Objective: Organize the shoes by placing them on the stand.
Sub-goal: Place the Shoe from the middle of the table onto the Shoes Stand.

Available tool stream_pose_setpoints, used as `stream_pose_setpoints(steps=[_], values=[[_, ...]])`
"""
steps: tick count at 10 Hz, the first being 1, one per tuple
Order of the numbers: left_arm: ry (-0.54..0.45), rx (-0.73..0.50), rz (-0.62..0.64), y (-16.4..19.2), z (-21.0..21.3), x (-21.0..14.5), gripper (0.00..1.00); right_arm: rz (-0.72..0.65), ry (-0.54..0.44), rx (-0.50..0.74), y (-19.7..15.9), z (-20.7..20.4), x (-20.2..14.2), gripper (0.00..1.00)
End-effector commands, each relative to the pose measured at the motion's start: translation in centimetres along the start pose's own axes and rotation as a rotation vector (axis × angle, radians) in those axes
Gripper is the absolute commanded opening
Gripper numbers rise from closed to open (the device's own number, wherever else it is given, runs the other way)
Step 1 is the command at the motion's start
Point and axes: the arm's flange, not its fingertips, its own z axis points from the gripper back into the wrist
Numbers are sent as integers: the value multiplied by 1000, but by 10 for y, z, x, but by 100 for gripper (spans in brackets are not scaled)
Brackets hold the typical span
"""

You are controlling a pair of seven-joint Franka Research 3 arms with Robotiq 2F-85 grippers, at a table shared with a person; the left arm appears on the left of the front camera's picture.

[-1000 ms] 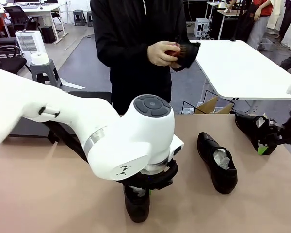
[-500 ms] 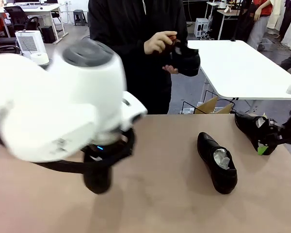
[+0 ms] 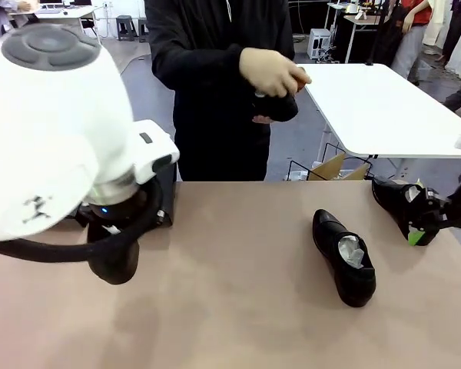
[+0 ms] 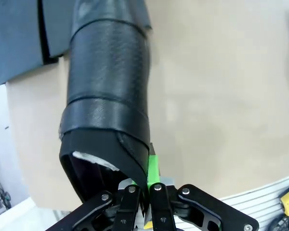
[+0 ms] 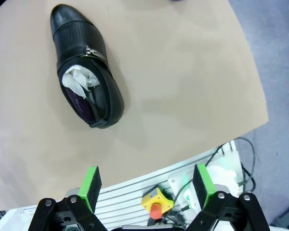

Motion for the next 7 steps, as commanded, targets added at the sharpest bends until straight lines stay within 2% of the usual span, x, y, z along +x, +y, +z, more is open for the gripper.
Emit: stream_pose_setpoints(steps=[1,3,4,5,6,7], values=[[-13,9,15,16,3,7,0,11,-3,24,3,-1,3,100],[-216,173,97,93,12,28,0,11,-3,24,3,-1,3,100],[-283,195,116,128,16,41,0,11,-3,24,3,-1,3,100],[-302,233,128,160,15,54,0,11,-3,24,3,-1,3,100],[-316,207,117,187,9,69,0,11,-3,24,3,-1,3,100],[-349,222,56,216,-3,87,0,11,-3,24,3,-1,3,100]])
